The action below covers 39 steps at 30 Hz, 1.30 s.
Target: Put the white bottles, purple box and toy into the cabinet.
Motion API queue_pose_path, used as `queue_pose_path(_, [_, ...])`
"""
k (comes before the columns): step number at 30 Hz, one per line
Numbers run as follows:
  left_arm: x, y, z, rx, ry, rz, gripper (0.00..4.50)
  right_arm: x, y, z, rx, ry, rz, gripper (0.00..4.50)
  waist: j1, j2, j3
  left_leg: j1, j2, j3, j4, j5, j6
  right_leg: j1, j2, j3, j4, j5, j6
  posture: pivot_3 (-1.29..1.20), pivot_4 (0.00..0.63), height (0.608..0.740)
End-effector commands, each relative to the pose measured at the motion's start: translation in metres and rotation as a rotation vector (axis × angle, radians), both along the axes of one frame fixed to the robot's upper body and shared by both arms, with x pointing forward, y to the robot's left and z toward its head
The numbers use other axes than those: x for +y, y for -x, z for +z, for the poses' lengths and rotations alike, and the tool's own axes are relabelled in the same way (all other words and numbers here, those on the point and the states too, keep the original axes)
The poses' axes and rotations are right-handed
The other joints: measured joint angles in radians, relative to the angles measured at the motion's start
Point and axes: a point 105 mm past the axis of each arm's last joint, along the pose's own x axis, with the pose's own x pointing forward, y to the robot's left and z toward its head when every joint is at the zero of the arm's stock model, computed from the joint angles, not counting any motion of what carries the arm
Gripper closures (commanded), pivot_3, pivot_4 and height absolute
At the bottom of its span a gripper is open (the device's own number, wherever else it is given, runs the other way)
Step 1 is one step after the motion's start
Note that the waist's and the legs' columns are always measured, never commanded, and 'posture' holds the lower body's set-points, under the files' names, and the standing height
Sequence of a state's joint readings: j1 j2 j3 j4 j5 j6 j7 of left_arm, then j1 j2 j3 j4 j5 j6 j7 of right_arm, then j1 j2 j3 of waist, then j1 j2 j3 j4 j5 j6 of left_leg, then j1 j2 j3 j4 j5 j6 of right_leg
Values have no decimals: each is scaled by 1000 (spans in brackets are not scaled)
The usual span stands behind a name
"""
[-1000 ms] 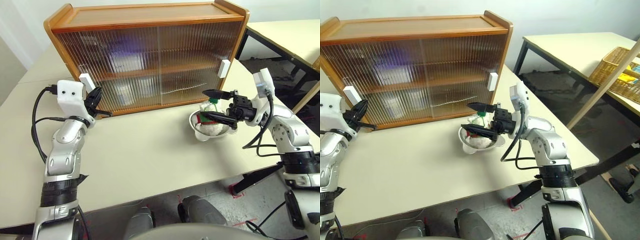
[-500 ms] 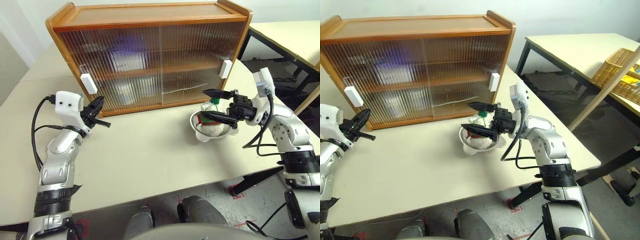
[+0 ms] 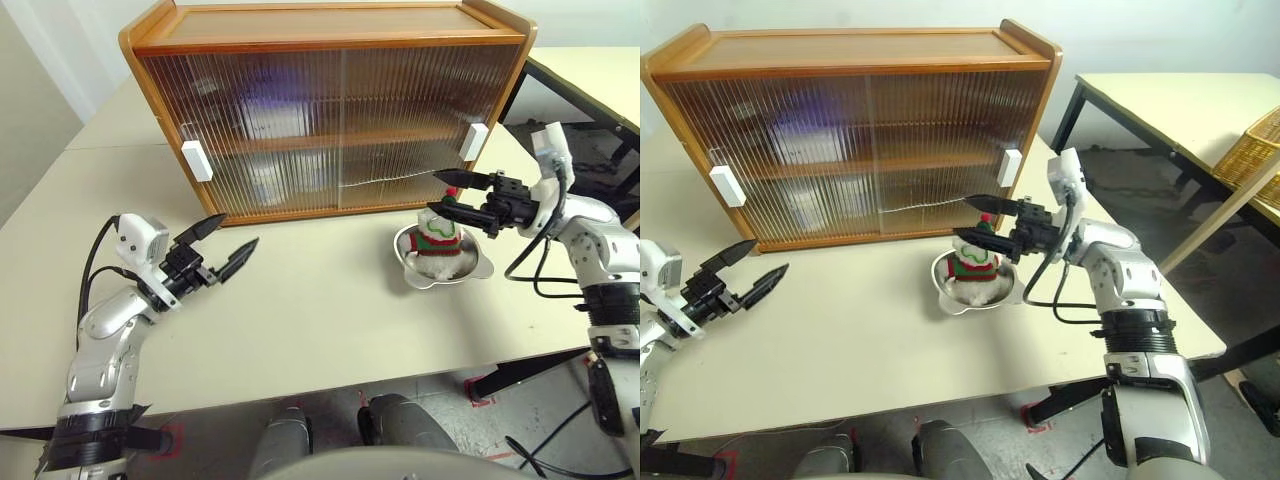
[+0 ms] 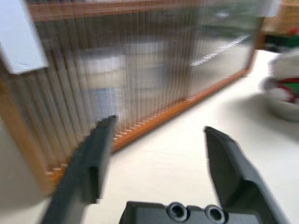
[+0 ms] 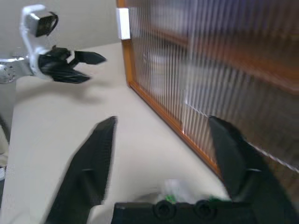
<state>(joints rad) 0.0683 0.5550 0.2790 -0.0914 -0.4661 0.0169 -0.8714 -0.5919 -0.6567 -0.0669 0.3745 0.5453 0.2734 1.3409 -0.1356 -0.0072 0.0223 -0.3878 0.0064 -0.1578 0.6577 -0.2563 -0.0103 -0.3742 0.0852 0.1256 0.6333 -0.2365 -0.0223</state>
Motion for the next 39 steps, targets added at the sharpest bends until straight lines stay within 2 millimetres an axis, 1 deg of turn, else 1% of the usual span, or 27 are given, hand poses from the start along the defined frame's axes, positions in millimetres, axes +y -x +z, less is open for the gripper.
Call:
queue_pose_path(1, [-4, 11, 8, -7, 71, -84, 0, -25, -9, 4, -10, 29, -91, 2115, 3, 0, 0, 0, 0, 0, 0, 0, 0, 0, 0, 0, 0, 0, 0, -188, 21, 740])
queue_pose_path(3, [-6, 17, 8, 5, 84, -118, 0, -41, -17, 0, -26, 72, -176, 2837, 3, 1, -1, 0, 1, 0, 0, 0, 0, 0, 0, 0, 0, 1, -1, -187, 22, 740])
queue_pose_path(5, [-7, 20, 8, 8, 73, -138, 0, -55, -25, -2, -48, 117, -272, 3651, 3, 2, -1, 0, 1, 0, 0, 0, 0, 0, 0, -1, 0, 1, -2, -183, 26, 740])
queue_pose_path(7, [-9, 21, 8, 10, 62, -151, 0, -66, -32, -2, -65, 137, -352, 4423, 2, 3, -1, 1, 2, 0, 0, 0, 0, 0, 0, -1, 0, 2, -2, -181, 27, 740])
queue_pose_path(11, [-11, 23, 5, 26, 53, -156, 0, -78, -36, -6, -69, 198, -429, 4470, 1, 6, -1, 1, 4, 1, 0, 0, 0, -1, 0, -1, 0, 3, -2, -191, 29, 740])
queue_pose_path(15, [-18, 25, -4, 67, 14, -189, 0, -73, -49, -1, -108, 221, -485, 4470, -4, 8, -1, 1, 4, 2, 0, 0, 0, -1, 0, 0, 0, 3, -2, -196, 27, 740])
queue_pose_path(19, [-20, 26, -8, 89, -19, -201, 0, -66, -55, 6, -140, 205, -494, 4470, -9, 8, -1, 1, 5, 2, 0, 0, 0, -2, 0, 0, 0, 3, -1, -190, 22, 740])
queue_pose_path(28, [-22, 26, -8, 93, -41, -195, 0, -58, -64, 16, -169, 186, -504, 4470, -7, 10, -2, -3, 5, 2, -1, 0, 0, -6, 0, 0, 0, 4, -2, -176, 21, 740])
queue_pose_path(34, [-25, 25, -6, 92, -51, -199, 0, -60, -71, 17, -181, 224, -550, 4470, -3, 10, -2, -4, 5, 2, -1, 0, 1, -6, 0, 0, 0, 5, 0, -170, 23, 740])
queue_pose_path(39, [-25, 24, -6, 93, -70, -190, 0, -59, -74, 17, -186, 244, -547, 4470, -3, 11, -1, -3, 6, 2, -1, -1, 1, -6, 0, 0, 0, 5, -1, -165, 26, 740])
